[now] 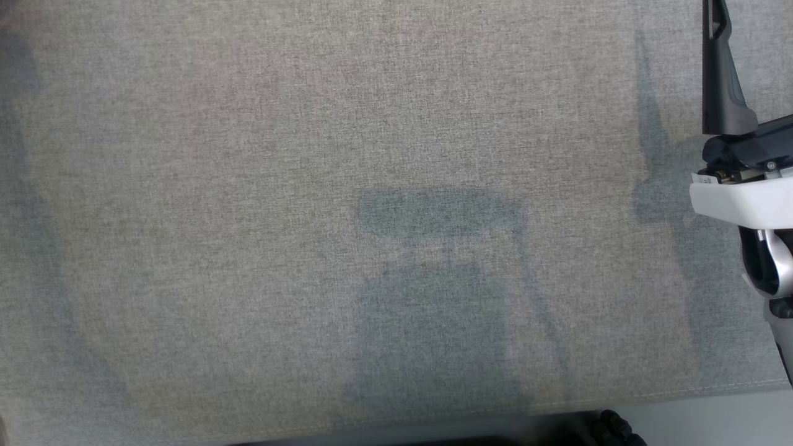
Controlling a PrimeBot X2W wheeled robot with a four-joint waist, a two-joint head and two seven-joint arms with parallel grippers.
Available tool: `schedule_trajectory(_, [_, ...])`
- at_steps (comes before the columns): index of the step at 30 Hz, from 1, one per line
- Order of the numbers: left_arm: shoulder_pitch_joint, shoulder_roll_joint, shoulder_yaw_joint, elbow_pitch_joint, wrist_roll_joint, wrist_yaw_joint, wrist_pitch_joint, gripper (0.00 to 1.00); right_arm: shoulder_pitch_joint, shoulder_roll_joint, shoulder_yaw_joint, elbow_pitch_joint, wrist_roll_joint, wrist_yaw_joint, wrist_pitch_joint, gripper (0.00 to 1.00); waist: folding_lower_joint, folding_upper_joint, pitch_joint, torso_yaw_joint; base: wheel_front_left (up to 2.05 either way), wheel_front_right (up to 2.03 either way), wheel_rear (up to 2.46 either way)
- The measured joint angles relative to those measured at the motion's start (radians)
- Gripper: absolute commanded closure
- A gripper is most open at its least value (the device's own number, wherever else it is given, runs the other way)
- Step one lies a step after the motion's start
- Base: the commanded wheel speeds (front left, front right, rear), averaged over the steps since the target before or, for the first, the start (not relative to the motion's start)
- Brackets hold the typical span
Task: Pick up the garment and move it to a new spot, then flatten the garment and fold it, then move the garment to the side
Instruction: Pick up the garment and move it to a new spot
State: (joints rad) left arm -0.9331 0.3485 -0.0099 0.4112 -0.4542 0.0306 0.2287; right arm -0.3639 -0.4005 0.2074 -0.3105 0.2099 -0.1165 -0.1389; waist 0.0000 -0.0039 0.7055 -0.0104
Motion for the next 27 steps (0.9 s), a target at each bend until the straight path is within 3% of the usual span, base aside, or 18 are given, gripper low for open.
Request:
schedule_trajectory(12, [-0.031,-0.041,-0.133,-0.023,0.028,-0.129,-0.072,1.00,-0.006,0.046,0.012,0.095,0.002,0.000,-0.051,0.00,0.0000,0.0000,-0.130,0.004,0.00,0.00,0.00])
schedule_trajectory(22, [-0.008,-0.079,-0.280,-0.098,0.015,-0.156,-0.063,1.00,0.030,0.089,0.032,0.159,0.029,-0.007,-0.071,0.00,0.0000,0.0000,-0.260,0.001,0.00,0.00,0.00])
schedule_trajectory(27, [0.012,-0.079,-0.298,-0.154,-0.014,-0.160,-0.083,1.00,0.054,0.105,0.043,0.187,0.037,-0.007,-0.080,0.00,0.0000,0.0001,-0.326,-0.008,0.00,0.00,0.00])
